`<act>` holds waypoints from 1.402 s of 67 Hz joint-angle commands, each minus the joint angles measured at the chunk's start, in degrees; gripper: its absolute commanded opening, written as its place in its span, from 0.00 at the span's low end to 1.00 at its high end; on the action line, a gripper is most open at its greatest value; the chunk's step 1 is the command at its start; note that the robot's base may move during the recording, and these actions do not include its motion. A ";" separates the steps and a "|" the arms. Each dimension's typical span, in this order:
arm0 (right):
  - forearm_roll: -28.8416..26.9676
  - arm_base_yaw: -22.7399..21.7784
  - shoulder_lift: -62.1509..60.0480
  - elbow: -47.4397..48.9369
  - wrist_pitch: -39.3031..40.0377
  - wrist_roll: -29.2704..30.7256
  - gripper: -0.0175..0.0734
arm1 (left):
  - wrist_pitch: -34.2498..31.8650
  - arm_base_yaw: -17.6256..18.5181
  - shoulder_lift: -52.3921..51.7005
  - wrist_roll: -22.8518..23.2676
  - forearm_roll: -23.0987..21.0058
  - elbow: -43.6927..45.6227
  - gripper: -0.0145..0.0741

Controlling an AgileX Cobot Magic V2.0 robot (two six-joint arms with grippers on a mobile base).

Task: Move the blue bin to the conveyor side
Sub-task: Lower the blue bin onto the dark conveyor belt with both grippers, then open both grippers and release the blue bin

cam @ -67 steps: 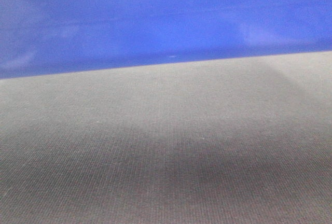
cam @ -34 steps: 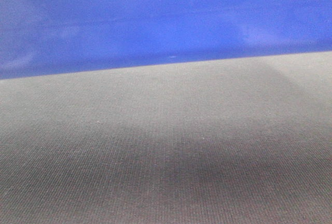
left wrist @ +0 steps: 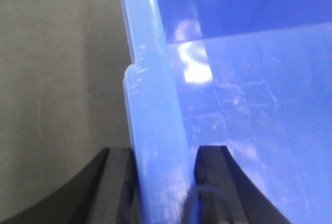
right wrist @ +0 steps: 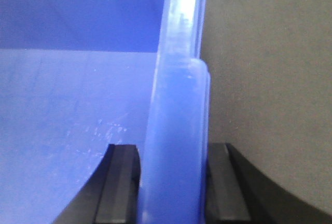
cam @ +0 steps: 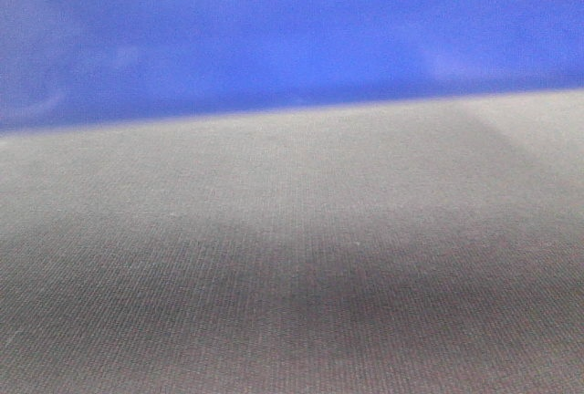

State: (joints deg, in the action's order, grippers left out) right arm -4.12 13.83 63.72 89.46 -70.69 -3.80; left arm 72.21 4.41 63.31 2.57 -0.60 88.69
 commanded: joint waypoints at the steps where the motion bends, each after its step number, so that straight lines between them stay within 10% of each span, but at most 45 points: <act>1: 3.00 -0.45 1.80 1.38 7.20 1.29 0.11 | -7.11 -0.01 2.33 -1.07 3.02 4.42 0.15; 58: 3.00 -0.45 29.96 1.38 19.74 1.29 0.12 | -15.10 -0.01 33.21 -1.07 3.81 9.32 0.21; 66: 3.00 -0.45 30.42 1.38 20.61 1.78 0.24 | -14.58 -0.01 34.49 -1.07 3.81 9.32 0.36; 81: 3.00 -0.45 30.42 1.38 20.69 1.82 0.82 | -13.94 -0.01 34.33 -1.07 3.92 9.32 0.81; 94: 3.00 -0.45 26.31 1.38 20.35 1.82 0.82 | -11.65 -0.01 30.74 -1.07 3.92 9.32 0.85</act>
State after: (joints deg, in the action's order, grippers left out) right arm -1.33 13.47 93.07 90.30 -51.22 -2.42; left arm 60.05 4.29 97.04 1.62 3.71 97.63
